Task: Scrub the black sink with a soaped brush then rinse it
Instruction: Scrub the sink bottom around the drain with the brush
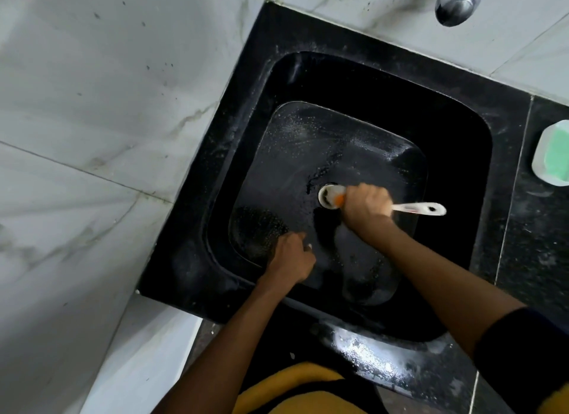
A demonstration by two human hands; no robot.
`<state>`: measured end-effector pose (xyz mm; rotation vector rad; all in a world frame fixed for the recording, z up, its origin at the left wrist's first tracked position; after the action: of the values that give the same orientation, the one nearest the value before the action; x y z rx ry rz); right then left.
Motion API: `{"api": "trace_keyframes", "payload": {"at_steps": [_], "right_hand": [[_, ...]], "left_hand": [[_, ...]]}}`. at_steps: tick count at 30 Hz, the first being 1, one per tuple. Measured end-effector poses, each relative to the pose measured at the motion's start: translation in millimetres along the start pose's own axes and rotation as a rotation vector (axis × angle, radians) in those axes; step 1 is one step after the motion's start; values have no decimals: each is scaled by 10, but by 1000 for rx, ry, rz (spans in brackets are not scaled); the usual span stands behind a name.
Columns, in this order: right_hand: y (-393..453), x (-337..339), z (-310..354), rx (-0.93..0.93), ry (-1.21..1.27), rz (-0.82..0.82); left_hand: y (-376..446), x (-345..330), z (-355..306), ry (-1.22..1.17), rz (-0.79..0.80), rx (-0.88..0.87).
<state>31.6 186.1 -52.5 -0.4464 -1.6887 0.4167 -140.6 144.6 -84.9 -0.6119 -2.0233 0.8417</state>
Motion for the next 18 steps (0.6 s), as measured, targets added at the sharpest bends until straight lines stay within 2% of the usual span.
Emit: {"api": "trace_keyframes", "payload": {"at_steps": [3,5,9,11,14,16,18], "right_hand": [[-52,-11,459,195,-19,-33],[-237,-119,422,244,52,-3],[-310,-200,-244,-2,50,23],[-142,-164,-314,-76,113,-35],[-22,-29,41,-63,255,-66],[-176,-136,203,-10,306,-22],[-440,-363,151,-35,354,24]], "left_hand": [[-14,6,-5,-2,-7,-11],[-19,22,2,-4,-6,-15],[-15,45,15,-17,5,-10],[-29,28,0,-17,29,-2],[-20,11,9,2,27,7],[-31,24,-2,4,15,-5],[-25,36,0,0,10,-13]]}}
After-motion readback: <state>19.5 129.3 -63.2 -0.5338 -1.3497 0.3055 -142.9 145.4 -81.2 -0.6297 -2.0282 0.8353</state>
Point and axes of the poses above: each hand's wrist, its own y-axis towards the middle knuckle, its own x-axis out of the back of the hand, z = x × y, the point moved 2 cm from there along y, towards the middle knuckle, and after that the axes turned 14 degrees about x, right-handed, at the moved point
